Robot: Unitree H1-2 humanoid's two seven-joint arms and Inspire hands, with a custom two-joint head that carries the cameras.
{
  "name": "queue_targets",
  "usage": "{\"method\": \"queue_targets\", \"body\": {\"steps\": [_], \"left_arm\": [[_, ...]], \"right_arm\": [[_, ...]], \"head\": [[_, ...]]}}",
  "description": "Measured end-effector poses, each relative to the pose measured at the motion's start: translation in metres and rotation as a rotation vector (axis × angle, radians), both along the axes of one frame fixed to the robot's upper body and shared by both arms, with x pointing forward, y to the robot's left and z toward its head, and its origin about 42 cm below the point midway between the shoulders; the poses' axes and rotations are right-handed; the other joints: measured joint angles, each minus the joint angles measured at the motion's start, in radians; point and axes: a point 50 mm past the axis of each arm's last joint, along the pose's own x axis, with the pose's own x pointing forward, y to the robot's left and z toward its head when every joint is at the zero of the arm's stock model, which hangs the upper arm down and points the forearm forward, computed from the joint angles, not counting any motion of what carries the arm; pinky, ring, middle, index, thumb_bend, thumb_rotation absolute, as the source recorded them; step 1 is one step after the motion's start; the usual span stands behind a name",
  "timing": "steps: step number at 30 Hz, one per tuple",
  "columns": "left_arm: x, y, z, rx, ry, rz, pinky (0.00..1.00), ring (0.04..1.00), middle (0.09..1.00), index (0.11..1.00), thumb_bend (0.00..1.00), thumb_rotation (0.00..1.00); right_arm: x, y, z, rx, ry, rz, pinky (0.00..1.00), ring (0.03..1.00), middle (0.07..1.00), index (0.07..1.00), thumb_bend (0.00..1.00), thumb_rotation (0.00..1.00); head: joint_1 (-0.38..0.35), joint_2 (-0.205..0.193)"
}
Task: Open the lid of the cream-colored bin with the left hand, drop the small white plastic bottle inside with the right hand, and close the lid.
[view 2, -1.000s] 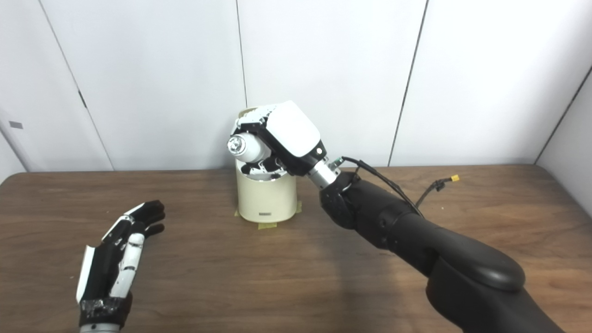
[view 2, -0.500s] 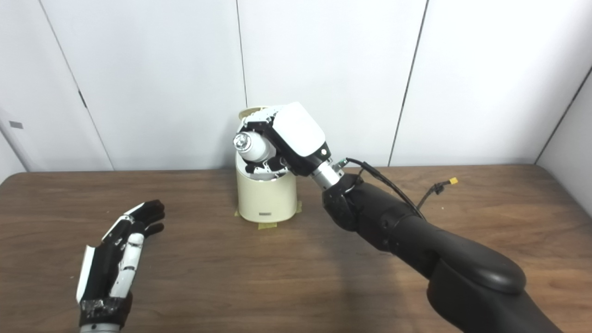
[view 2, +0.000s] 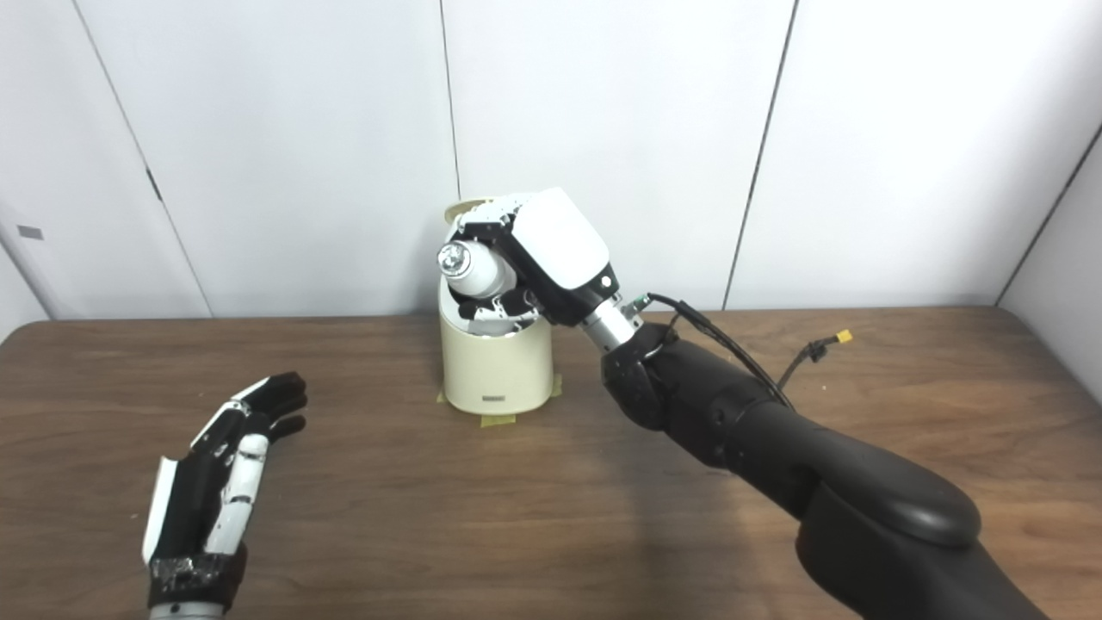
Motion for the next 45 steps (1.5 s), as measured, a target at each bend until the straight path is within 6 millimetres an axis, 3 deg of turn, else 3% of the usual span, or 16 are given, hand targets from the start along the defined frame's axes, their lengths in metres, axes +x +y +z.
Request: {"method": "queue_targets", "body": {"steps": [45], "left_arm": [[0.0002,-0.0020,-0.0004,0.021,0.002,0.000,0.77,0.806,0.803,0.785,0.26,0.73]], "right_arm": [[-0.0003,-0.0017,-0.0023,-0.004,0.007,-0.004,0.46,0.520,0.493,0.486,0.53,0.00]], "head": [[0.006,-0.002]]}}
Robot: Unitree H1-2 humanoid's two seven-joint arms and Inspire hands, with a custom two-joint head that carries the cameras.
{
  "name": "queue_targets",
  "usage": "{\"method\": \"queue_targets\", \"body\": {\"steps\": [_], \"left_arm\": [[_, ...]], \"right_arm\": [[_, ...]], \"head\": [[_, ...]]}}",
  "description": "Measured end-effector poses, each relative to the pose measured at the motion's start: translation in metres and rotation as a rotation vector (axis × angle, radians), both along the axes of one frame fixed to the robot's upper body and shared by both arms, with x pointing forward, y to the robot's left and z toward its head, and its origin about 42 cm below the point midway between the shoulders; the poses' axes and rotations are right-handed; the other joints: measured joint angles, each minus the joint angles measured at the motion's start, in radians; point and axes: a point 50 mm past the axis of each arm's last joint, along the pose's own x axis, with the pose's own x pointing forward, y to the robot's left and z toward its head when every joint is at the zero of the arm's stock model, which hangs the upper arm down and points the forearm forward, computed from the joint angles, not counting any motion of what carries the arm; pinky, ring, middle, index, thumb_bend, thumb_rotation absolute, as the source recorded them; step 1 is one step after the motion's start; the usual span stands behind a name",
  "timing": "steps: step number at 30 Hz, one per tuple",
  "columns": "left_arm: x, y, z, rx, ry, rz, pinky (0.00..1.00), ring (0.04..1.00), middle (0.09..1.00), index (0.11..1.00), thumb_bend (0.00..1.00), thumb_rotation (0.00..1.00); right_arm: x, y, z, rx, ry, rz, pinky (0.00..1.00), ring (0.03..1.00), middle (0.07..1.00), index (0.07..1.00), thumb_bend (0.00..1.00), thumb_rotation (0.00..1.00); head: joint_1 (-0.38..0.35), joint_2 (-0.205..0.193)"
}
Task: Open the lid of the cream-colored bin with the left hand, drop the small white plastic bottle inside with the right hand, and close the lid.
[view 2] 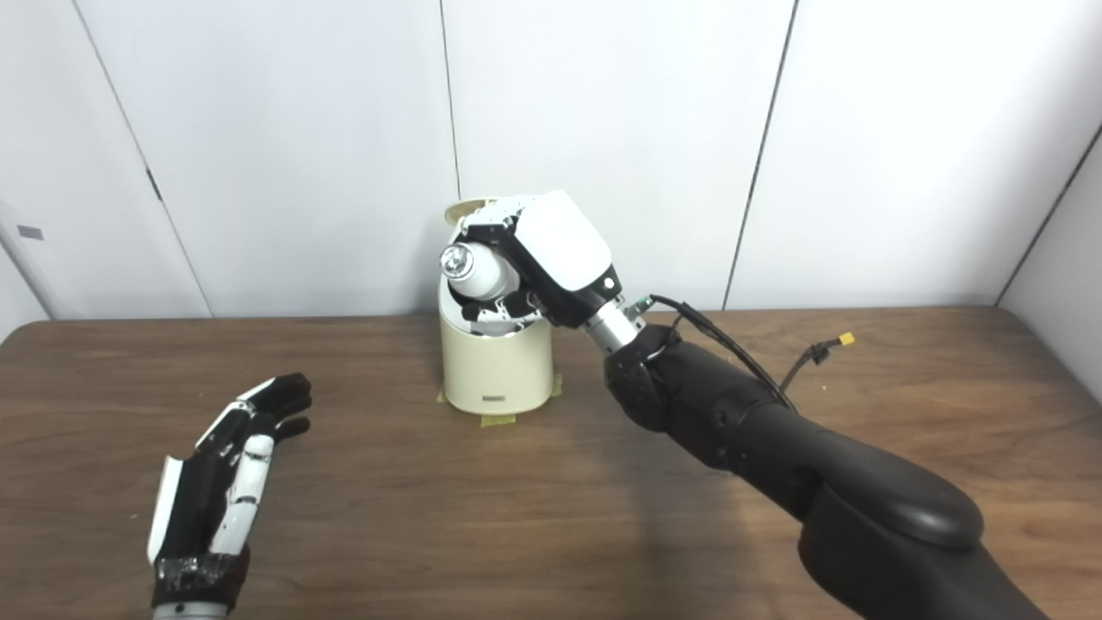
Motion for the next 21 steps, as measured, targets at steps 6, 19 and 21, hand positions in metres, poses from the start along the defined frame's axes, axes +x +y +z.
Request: {"method": "queue_targets", "body": {"steps": [6,19,21], "left_arm": [[0.0000,0.0000,0.0000,0.000,0.000,0.000,0.77,0.803,0.801,0.783,0.26,0.73],[0.0000,0.0000,0.0000,-0.001,0.000,0.000,0.77,0.801,0.801,0.786,0.27,0.72],[0.0000,0.0000,0.0000,-0.001,0.000,0.000,0.77,0.803,0.801,0.787,0.27,0.73]], "right_arm": [[0.0007,-0.0003,0.0007,0.004,0.001,-0.005,0.48,0.554,0.585,0.546,0.78,0.12],[0.0007,-0.0019,-0.0011,0.006,0.006,-0.011,0.50,0.583,0.614,0.614,0.97,0.11],[0.0007,-0.0020,-0.0014,0.006,0.006,-0.011,0.50,0.584,0.615,0.615,0.96,0.11]], "head": [[0.000,0.000],[-0.002,0.002],[-0.002,0.002]]}}
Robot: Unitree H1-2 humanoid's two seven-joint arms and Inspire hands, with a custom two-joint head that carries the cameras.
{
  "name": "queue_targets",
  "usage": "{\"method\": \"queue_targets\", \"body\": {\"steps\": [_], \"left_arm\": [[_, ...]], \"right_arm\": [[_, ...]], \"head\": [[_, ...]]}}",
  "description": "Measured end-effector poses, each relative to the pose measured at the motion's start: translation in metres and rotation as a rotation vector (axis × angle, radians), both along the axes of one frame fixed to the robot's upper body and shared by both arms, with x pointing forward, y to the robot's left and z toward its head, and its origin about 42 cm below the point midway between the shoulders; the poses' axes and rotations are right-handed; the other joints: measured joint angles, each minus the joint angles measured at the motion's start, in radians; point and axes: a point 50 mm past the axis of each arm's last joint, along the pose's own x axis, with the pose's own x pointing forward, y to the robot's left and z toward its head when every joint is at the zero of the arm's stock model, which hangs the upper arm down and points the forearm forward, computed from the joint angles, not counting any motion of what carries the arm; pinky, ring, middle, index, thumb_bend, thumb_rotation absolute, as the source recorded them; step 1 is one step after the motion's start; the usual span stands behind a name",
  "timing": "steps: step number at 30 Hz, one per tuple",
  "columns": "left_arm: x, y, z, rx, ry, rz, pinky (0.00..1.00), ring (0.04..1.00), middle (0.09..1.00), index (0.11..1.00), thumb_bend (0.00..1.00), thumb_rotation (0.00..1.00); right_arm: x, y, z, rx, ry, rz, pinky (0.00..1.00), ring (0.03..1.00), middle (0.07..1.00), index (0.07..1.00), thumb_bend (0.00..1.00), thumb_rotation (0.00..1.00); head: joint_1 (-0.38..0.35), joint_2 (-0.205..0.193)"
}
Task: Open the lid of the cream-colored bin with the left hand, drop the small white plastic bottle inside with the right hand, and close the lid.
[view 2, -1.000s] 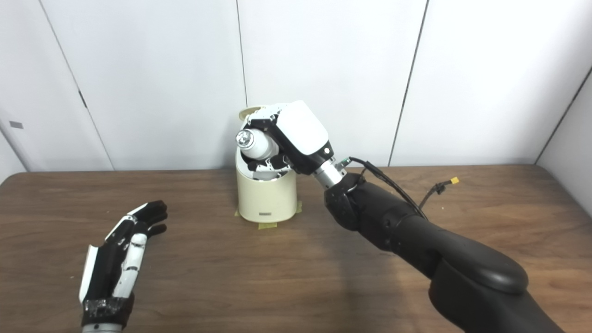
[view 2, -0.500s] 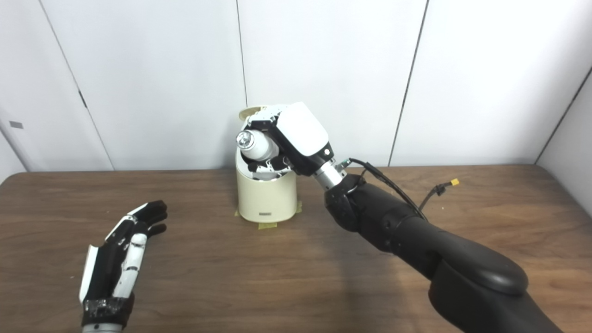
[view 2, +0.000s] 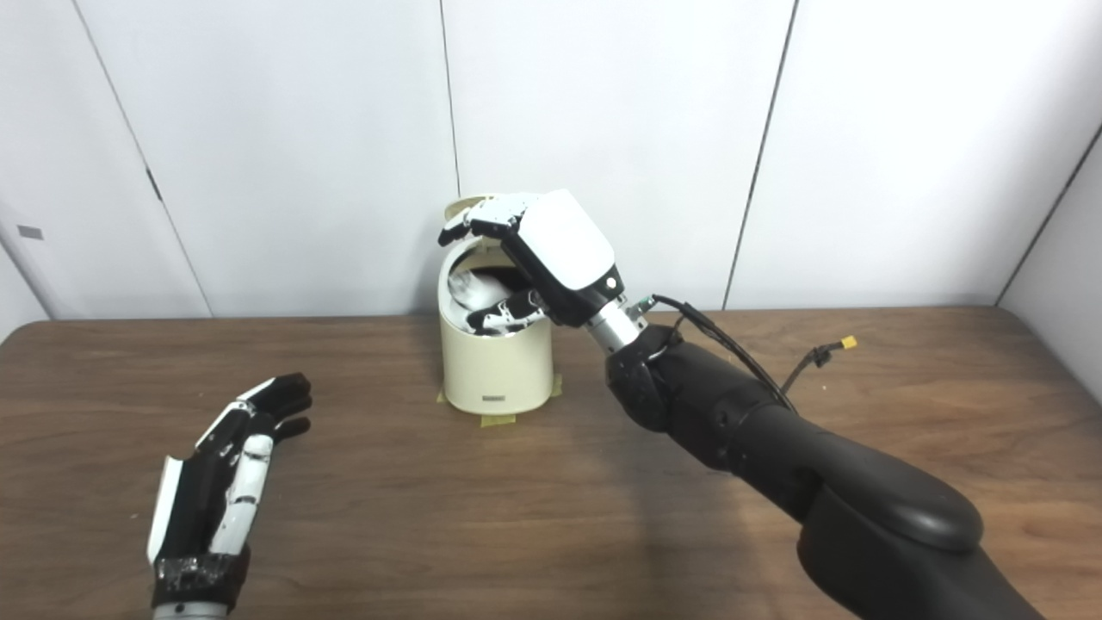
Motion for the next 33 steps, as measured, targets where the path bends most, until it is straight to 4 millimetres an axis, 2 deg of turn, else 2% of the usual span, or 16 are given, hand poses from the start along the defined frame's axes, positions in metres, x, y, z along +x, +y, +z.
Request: {"method": "queue_targets", "body": {"steps": [15,19,20,21,24,29,33], "left_arm": [[0.000,0.000,0.000,-0.002,0.000,-0.002,0.76,0.799,0.796,0.782,0.27,0.71],[0.000,0.000,0.000,-0.002,0.000,-0.002,0.76,0.800,0.797,0.781,0.26,0.71],[0.000,0.000,0.000,-0.002,0.000,-0.002,0.76,0.798,0.797,0.781,0.27,0.71],[0.000,0.000,0.000,-0.002,0.001,-0.002,0.76,0.797,0.796,0.780,0.27,0.71],[0.000,0.000,-0.001,-0.002,0.003,-0.002,0.76,0.796,0.795,0.780,0.26,0.71],[0.001,0.000,-0.001,-0.002,0.002,-0.002,0.76,0.799,0.795,0.783,0.27,0.72],[0.001,0.000,-0.001,-0.004,0.003,-0.003,0.76,0.801,0.796,0.783,0.27,0.71]], "right_arm": [[-0.001,-0.001,-0.001,0.003,-0.002,-0.001,0.49,0.567,0.598,0.596,0.96,0.10],[-0.001,-0.001,-0.001,0.019,-0.018,-0.002,0.44,0.492,0.528,0.535,0.82,0.20],[-0.001,-0.001,-0.001,0.028,-0.023,-0.003,0.41,0.441,0.482,0.499,0.62,0.17],[-0.002,-0.001,0.000,0.034,-0.023,-0.003,0.39,0.418,0.461,0.489,0.57,0.16],[-0.003,-0.001,0.000,0.056,-0.016,0.002,0.35,0.348,0.396,0.475,0.53,0.16],[-0.007,0.002,0.005,0.121,-0.018,0.013,0.22,0.238,0.282,0.470,0.52,0.15],[-0.016,0.002,0.006,0.208,-0.033,0.031,0.24,0.255,0.292,0.470,0.50,0.16]], "head": [[-0.005,-0.005],[-0.005,-0.006],[-0.005,-0.006],[-0.005,-0.006],[-0.006,-0.008],[-0.008,-0.008],[-0.014,-0.012]]}}
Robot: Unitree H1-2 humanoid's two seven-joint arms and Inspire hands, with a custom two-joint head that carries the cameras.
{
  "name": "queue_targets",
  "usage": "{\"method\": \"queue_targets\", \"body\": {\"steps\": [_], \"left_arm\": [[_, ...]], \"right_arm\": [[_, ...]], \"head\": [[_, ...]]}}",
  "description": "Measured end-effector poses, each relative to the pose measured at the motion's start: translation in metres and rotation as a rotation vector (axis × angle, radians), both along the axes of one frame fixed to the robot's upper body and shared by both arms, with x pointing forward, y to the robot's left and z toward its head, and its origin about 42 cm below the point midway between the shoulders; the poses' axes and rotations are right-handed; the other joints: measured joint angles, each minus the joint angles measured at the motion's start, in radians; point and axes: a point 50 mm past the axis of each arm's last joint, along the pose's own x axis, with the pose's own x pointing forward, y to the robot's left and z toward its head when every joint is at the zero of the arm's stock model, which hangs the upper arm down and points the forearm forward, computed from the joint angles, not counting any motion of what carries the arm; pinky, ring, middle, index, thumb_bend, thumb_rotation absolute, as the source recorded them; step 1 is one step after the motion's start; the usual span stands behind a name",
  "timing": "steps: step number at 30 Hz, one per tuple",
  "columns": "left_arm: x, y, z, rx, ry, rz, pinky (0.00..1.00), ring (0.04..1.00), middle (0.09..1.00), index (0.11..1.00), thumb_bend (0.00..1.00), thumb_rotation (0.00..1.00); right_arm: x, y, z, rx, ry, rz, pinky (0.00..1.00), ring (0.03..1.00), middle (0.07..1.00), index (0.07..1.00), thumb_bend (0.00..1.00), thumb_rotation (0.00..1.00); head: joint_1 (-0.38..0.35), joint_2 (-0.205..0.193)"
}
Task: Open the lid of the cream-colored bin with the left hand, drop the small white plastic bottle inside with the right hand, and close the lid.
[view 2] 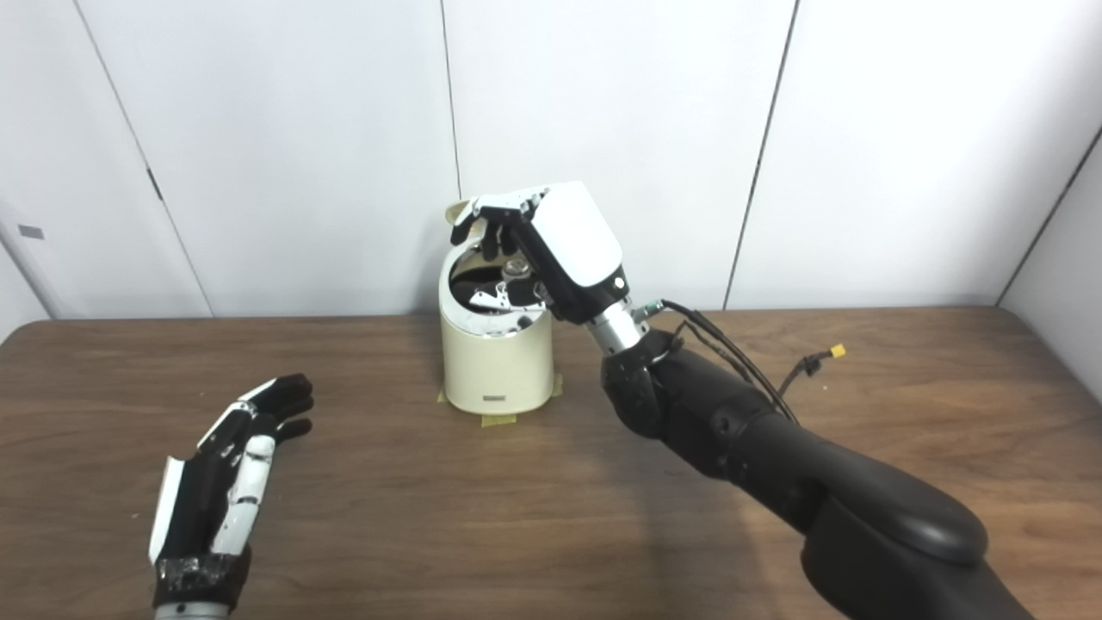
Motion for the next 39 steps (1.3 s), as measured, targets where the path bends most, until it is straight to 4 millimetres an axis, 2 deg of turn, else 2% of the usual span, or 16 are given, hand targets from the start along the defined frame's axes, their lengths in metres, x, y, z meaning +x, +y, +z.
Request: {"method": "queue_targets", "body": {"steps": [6,8,11,14,22,24,25,29,34,39], "left_arm": [[0.001,0.002,-0.006,-0.014,0.002,-0.001,0.76,0.801,0.797,0.781,0.27,0.70],[0.002,0.002,-0.006,-0.014,0.001,-0.001,0.76,0.799,0.795,0.778,0.27,0.71],[0.002,0.003,-0.006,-0.015,0.001,0.000,0.75,0.794,0.793,0.775,0.23,0.72],[0.002,0.003,-0.005,-0.021,0.000,0.001,0.75,0.790,0.788,0.767,0.19,0.75],[0.002,0.004,-0.007,-0.024,0.005,0.005,0.76,0.791,0.785,0.763,0.19,0.76],[0.003,0.004,-0.008,-0.025,0.008,0.005,0.77,0.797,0.790,0.771,0.20,0.75],[0.003,0.005,-0.008,-0.026,0.009,0.006,0.77,0.799,0.792,0.775,0.21,0.74],[0.003,0.007,-0.008,-0.028,0.011,0.013,0.79,0.807,0.795,0.783,0.23,0.72],[0.003,0.009,-0.008,-0.026,0.014,0.016,0.80,0.811,0.798,0.786,0.23,0.70],[0.003,0.010,-0.008,-0.027,0.015,0.022,0.79,0.808,0.793,0.781,0.24,0.66]], "right_arm": [[-0.020,-0.015,-0.006,0.155,-0.003,0.005,0.24,0.276,0.338,0.473,0.48,0.16],[-0.030,-0.021,-0.005,0.210,0.010,0.023,0.28,0.322,0.387,0.478,0.48,0.16],[-0.047,-0.029,-0.003,0.300,0.040,0.050,0.41,0.474,0.518,0.488,0.47,0.16],[-0.065,-0.042,-0.014,0.377,0.100,0.047,0.48,0.551,0.590,0.494,0.47,0.16],[-0.117,-0.093,-0.077,0.458,0.279,-0.080,0.50,0.620,0.659,0.497,0.48,0.16],[-0.125,-0.103,-0.088,0.465,0.313,-0.109,0.48,0.592,0.664,0.497,0.48,0.16],[-0.128,-0.106,-0.090,0.471,0.324,-0.117,0.38,0.500,0.662,0.497,0.48,0.15],[-0.143,-0.121,-0.096,0.509,0.352,-0.152,0.52,0.623,0.657,0.496,0.48,0.16],[-0.157,-0.130,-0.110,0.600,0.460,-0.165,0.58,0.666,0.684,0.497,0.48,0.15],[-0.173,-0.126,-0.116,0.747,0.579,-0.127,0.62,0.704,0.721,0.497,0.48,0.15]], "head": [[-0.011,-0.002],[-0.014,-0.002],[-0.021,-0.003],[-0.023,-0.005],[-0.032,-0.006],[-0.032,-0.006],[-0.032,-0.006],[-0.037,-0.006],[-0.040,-0.006],[-0.040,-0.006]]}}
